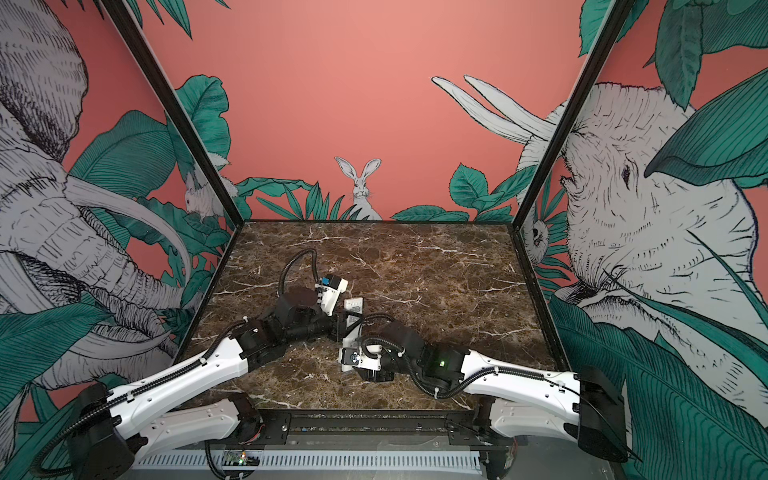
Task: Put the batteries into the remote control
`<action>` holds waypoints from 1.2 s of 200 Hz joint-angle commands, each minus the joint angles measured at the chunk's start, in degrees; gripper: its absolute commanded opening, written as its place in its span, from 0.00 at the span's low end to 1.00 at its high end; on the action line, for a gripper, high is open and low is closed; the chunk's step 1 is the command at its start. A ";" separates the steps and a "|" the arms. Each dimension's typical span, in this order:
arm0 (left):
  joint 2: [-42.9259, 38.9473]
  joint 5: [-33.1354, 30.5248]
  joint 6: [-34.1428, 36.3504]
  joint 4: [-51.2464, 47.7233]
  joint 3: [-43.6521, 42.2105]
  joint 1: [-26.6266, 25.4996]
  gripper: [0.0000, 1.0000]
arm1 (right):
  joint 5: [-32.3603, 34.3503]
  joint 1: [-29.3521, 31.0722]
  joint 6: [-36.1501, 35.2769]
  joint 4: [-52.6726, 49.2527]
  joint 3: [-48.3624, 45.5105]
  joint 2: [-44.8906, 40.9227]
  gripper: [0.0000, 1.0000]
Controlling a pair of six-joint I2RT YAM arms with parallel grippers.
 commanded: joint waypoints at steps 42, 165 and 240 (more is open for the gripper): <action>-0.24 -0.28 -2.54 5.49 0.17 0.14 0.00 | 3.99 0.29 5.81 1.22 0.64 -1.20 0.74; -7.24 -9.49 -9.42 8.79 -7.43 2.46 0.00 | 6.94 -0.42 34.09 0.92 6.21 -1.27 0.78; -10.17 -12.58 -9.94 9.13 -9.09 2.56 0.00 | 1.11 -4.75 47.40 6.64 5.20 4.09 0.78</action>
